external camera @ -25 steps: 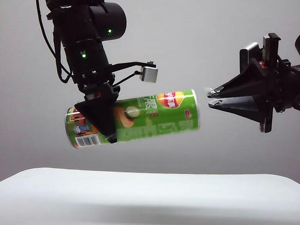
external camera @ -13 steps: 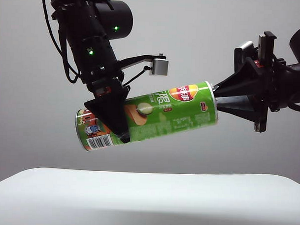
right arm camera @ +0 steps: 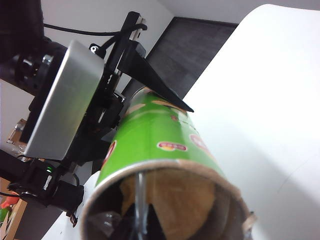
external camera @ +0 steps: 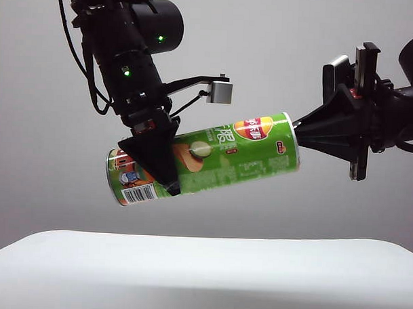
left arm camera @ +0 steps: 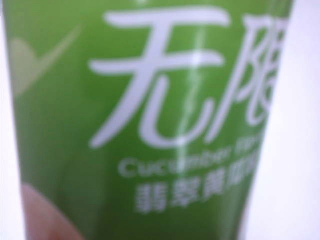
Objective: Pick up the green tub of chips from the desk, pull out the transparent container with the chips inside partially, and then place the chips back on the desk.
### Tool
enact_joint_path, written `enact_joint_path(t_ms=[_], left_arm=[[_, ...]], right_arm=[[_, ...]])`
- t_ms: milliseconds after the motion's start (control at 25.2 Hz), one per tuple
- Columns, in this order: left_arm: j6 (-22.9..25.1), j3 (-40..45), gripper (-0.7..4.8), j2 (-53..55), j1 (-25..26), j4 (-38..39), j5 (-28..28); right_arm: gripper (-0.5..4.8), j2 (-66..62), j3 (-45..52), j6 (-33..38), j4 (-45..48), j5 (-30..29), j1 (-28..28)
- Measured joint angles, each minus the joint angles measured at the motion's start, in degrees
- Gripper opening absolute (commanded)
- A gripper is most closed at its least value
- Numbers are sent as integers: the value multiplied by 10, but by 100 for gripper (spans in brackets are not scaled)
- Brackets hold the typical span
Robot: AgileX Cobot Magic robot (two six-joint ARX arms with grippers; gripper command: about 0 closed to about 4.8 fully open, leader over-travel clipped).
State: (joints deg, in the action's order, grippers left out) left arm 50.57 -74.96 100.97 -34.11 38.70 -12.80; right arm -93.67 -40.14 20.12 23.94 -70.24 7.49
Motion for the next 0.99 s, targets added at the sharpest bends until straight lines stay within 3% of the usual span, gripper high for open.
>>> enact_joint_path(t_ms=[437,993], left_arm=[[-3,-1,278,0,2,12,15],[-1,-3,277,0,51,55,-11]], right_arm=[[-6,0,0,1,6,8,-3],[-6,0,0,0,11,-1,-47]])
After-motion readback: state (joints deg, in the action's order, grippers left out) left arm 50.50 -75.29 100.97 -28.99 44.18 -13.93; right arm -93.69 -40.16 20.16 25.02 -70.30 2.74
